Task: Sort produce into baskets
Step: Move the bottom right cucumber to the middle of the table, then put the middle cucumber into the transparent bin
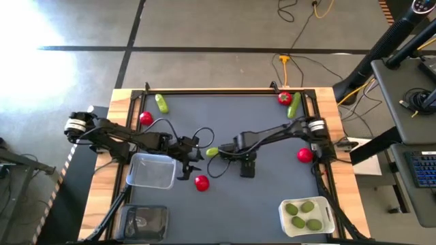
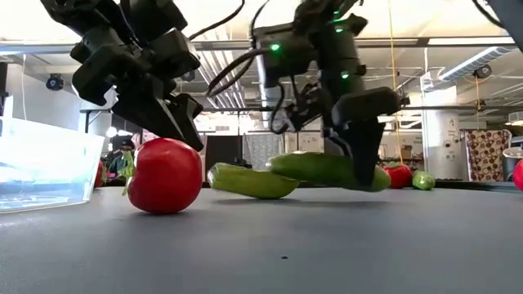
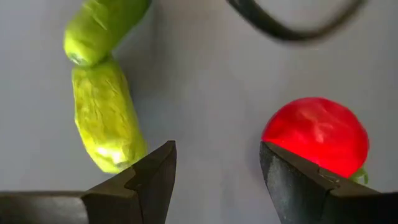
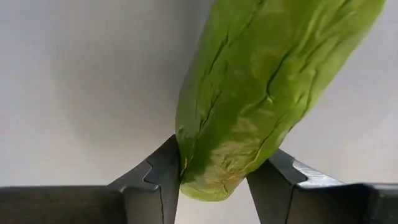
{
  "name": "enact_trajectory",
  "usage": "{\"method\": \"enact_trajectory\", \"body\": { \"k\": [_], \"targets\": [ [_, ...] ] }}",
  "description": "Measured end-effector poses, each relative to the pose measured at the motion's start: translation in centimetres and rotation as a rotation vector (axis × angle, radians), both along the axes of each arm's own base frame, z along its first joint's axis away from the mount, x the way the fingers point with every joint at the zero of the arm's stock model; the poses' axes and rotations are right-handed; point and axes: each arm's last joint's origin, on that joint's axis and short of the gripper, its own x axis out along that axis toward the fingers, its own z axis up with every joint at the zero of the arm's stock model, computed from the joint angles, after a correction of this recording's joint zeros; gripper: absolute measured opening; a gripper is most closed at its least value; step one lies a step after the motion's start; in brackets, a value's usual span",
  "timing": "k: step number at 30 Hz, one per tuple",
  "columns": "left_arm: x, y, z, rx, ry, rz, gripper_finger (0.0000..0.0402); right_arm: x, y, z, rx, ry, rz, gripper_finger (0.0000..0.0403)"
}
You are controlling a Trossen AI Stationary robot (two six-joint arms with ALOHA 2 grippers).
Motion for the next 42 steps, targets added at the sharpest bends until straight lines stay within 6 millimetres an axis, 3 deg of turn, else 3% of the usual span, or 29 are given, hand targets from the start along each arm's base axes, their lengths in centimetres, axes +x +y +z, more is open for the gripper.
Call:
{"method": "enact_trajectory", "body": {
  "k": [6,11,14,21,27,30,33,42],
  "targets": [
    [0.2,0.2,0.2,0.000,-0.028,0.020,0.0213,2.6,1.0,0.1,-0.007,-0.064,0.210,0.0158],
    [0.4,0.3,0.4,0.025,-0.061,0.027,0.0213,3.9,1.0,0.2,-0.010,-0.096,0.192,0.0169],
    [0.5,0.4,0.5,0.027,-0.071,0.027,0.0213,4.4,1.0,0.2,-0.012,-0.116,0.168,0.0174],
    [0.6,0.4,0.5,0.034,-0.100,0.020,0.0213,5.2,2.3,0.6,0.069,-0.212,0.311,0.0181],
    [0.6,0.4,0.5,0.033,-0.108,0.015,0.0213,5.0,3.9,0.3,0.069,-0.200,0.337,0.0223],
    [0.5,0.4,0.4,0.032,-0.120,0.015,0.0213,4.9,4.2,0.4,0.019,-0.197,0.244,0.0250],
    [0.6,0.4,0.5,0.030,-0.140,0.015,0.0213,4.8,4.1,2.0,-0.009,-0.207,0.147,0.0272],
    [2.4,1.7,-0.9,-0.048,-0.070,0.101,0.0213,3.5,5.4,10.8,-0.007,-0.305,-0.061,0.0294]
  ]
}}
